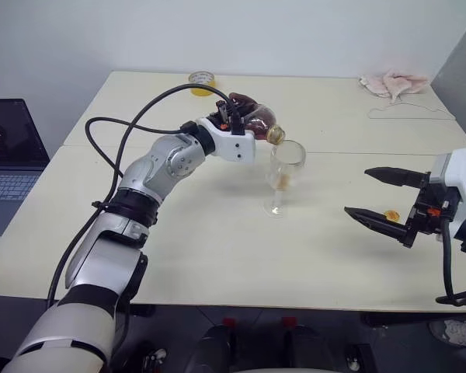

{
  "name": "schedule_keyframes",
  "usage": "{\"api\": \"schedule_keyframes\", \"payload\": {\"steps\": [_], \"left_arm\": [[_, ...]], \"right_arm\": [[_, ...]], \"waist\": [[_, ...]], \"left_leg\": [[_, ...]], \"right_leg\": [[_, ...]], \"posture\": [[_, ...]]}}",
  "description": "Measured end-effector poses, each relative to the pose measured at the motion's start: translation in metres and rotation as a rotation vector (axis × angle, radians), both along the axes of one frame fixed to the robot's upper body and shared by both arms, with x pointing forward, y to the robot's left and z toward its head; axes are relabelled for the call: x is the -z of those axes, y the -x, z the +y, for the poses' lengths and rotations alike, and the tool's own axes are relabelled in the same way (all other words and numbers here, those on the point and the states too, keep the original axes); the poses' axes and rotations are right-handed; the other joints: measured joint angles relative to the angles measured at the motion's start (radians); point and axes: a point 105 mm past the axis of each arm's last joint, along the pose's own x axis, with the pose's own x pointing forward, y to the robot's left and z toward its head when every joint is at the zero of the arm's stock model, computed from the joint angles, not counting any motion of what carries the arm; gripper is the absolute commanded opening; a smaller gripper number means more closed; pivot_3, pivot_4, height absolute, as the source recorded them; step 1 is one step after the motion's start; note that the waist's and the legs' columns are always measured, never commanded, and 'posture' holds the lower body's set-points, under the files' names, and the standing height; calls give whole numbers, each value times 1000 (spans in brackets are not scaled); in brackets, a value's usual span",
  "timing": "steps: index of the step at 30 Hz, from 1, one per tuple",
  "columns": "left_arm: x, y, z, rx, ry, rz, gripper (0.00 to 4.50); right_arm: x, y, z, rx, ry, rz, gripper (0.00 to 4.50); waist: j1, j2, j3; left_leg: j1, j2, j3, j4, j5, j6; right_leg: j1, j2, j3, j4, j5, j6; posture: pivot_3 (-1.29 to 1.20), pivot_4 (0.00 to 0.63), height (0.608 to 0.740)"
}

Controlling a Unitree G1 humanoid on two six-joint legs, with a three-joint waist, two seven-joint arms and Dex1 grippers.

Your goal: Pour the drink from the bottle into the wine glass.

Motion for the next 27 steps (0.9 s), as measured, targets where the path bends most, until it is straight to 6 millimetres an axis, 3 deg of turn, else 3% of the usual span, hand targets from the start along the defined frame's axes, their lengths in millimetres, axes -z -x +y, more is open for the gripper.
{"api": "schedule_keyframes", "payload": {"steps": [5, 27], "left_arm": [[-8, 1, -3, 16, -10, -32, 940], [-10, 2, -2, 36, -58, -71, 940]], "right_arm": [[0, 0, 0, 4, -1, -2, 4500], [0, 0, 0, 11, -7, -7, 4500]], "waist": [[0, 0, 0], [-1, 0, 0]], "left_leg": [[0, 0, 0, 0, 0, 0], [0, 0, 0, 0, 0, 0]], "right_leg": [[0, 0, 0, 0, 0, 0], [0, 0, 0, 0, 0, 0]], "posture": [[0, 150, 740], [0, 150, 740]]}}
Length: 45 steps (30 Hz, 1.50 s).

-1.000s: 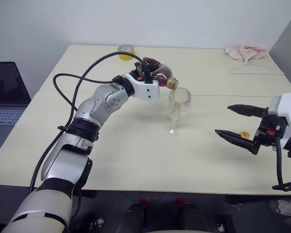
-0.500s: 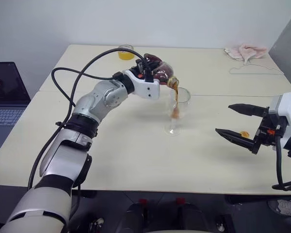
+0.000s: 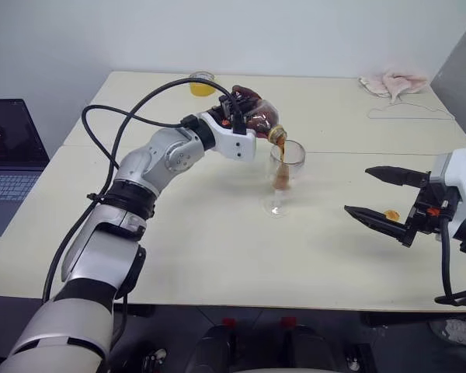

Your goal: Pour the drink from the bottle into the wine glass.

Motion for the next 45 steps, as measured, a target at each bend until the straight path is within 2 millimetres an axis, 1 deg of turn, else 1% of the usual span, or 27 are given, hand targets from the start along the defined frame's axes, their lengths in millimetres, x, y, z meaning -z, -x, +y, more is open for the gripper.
{"api": "schedule_keyframes", "payload": {"steps": [5, 12, 27, 45], "left_arm": [[-2, -1, 0, -1, -4, -7, 940], [1, -1, 0, 1, -26, -8, 940], [-7, -1, 0, 5, -36, -30, 940], [-7, -2, 1, 1, -35, -28, 940]], "right_arm": [[0, 0, 0, 0, -1, 0, 4500], [0, 0, 0, 0, -5, -1, 4500], [0, 0, 0, 0, -5, -1, 4500], [-1, 0, 1, -3, -8, -9, 4500]], "waist": [[0, 0, 0], [0, 0, 0], [0, 0, 0], [-1, 0, 0]], "left_leg": [[0, 0, 0, 0, 0, 0], [0, 0, 0, 0, 0, 0], [0, 0, 0, 0, 0, 0], [0, 0, 0, 0, 0, 0]], "right_leg": [[0, 0, 0, 0, 0, 0], [0, 0, 0, 0, 0, 0], [0, 0, 0, 0, 0, 0], [0, 0, 0, 1, 0, 0]], "posture": [[0, 150, 740], [0, 150, 740], [0, 150, 740], [0, 150, 740]]}}
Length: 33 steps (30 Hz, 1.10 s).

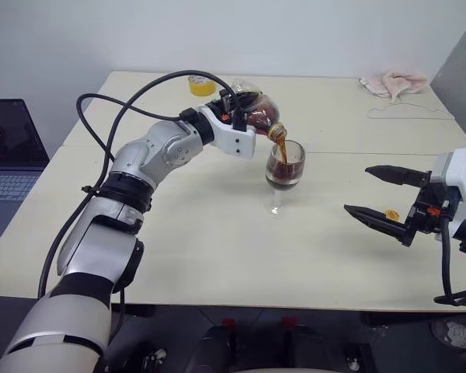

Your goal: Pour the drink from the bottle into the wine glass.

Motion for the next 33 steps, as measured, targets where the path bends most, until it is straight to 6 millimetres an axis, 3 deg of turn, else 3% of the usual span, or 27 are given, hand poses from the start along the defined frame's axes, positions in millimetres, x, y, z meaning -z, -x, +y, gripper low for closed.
{"api": "schedule_keyframes", "payload": {"steps": [5, 9, 18, 20, 26, 30, 33], "left_arm": [[-2, 0, -2, 5, 37, 20, 940], [-7, 0, -8, 43, 271, 161, 940], [-7, 0, -4, 72, 499, 353, 940], [-7, 0, 2, 82, 630, 433, 940], [11, -3, 40, 11, 1023, 651, 940], [50, 1, 85, -167, 1271, 732, 940], [85, 8, 113, -319, 1353, 765, 940]], "right_arm": [[0, 0, 0, -1, 0, -1, 4500], [0, 0, 0, -3, 0, -2, 4500], [0, 0, 0, -3, 0, -1, 4500], [0, 0, 1, -6, 0, 2, 4500], [-1, -1, 10, -52, -2, -3, 4500], [-9, -1, 33, -158, -67, -21, 4500], [-15, -4, 35, -179, -81, -31, 4500]], "waist": [[0, 0, 0], [-1, 0, 0], [-10, 0, 0], [-12, 0, 0], [-26, 1, -1], [-33, 1, -1], [-27, 1, -1]], "left_leg": [[0, 0, 0, 0, 0, 0], [0, 0, 0, 1, 0, 0], [0, 0, -1, 1, 0, 0], [0, 0, -1, 1, 0, 0], [0, 1, -1, 0, 0, 0], [1, 2, -1, 0, 0, 0], [1, 1, -1, 0, 0, 0]], "right_leg": [[0, 0, 0, 0, 0, 0], [0, 0, 0, 0, 0, 0], [0, 0, 0, 1, 0, 0], [0, 0, 0, 1, 0, 0], [0, 0, 0, 1, 0, 0], [0, 0, 0, 1, 0, 0], [0, 0, 0, 0, 0, 0]], "posture": [[0, 150, 740], [0, 150, 740], [0, 150, 740], [0, 150, 740], [0, 150, 740], [0, 150, 740], [0, 150, 740]]}}
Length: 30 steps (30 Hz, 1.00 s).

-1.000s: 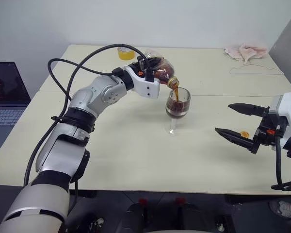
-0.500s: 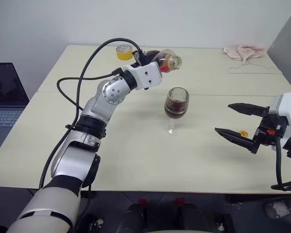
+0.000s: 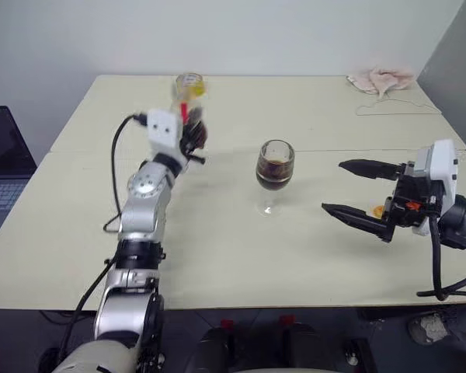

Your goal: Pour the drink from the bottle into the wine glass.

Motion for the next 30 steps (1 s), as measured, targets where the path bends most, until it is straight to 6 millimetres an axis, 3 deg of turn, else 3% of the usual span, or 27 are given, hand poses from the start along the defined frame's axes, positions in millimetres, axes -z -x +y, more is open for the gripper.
{"api": "schedule_keyframes", "payload": {"steps": [3, 6, 9, 15, 22, 23, 30], "left_arm": [[18, 10, 11, -54, 9, 48, 940], [13, 14, 12, -81, 18, 26, 940], [14, 19, 16, -113, 40, 18, 940], [54, 28, 24, -163, 61, 124, 940], [60, 27, 27, -184, 68, 129, 940], [60, 27, 27, -186, 68, 129, 1587], [62, 28, 28, -190, 69, 131, 3822]], "right_arm": [[-15, -2, 3, -49, -34, -30, 4500], [-22, -5, 5, -82, -43, -37, 4500], [-20, -8, 6, -102, -42, -17, 4500], [-17, -11, 10, -130, -22, 6, 4500], [-20, -12, 12, -151, -13, 0, 4500], [-19, -12, 11, -151, -13, 3, 4500], [-18, -14, 10, -145, -8, 9, 4500]], "waist": [[15, 0, 0], [28, -1, 0], [29, -1, 0], [28, 0, -1], [29, 0, -1], [29, 0, -1], [29, 0, -1]], "left_leg": [[-1, -1, -1, 1, 0, 0], [-1, -1, 0, 2, 0, 0], [0, -1, 1, 2, 0, 0], [0, -1, 1, 1, 0, 0], [0, -1, 2, 1, 0, 0], [0, -1, 2, 1, 0, 0], [0, -1, 2, 1, 0, 0]], "right_leg": [[1, -1, -1, -1, 0, 0], [1, -1, 0, -1, 0, 0], [1, -1, 1, -1, 0, 0], [0, -1, 2, -1, 0, 0], [0, -1, 2, -1, 0, 0], [0, -1, 2, -1, 0, 0], [0, -1, 2, -1, 0, 0]], "posture": [[0, 150, 740], [0, 150, 740], [0, 150, 740], [0, 150, 740], [0, 150, 740], [0, 150, 740], [0, 150, 740]]}}
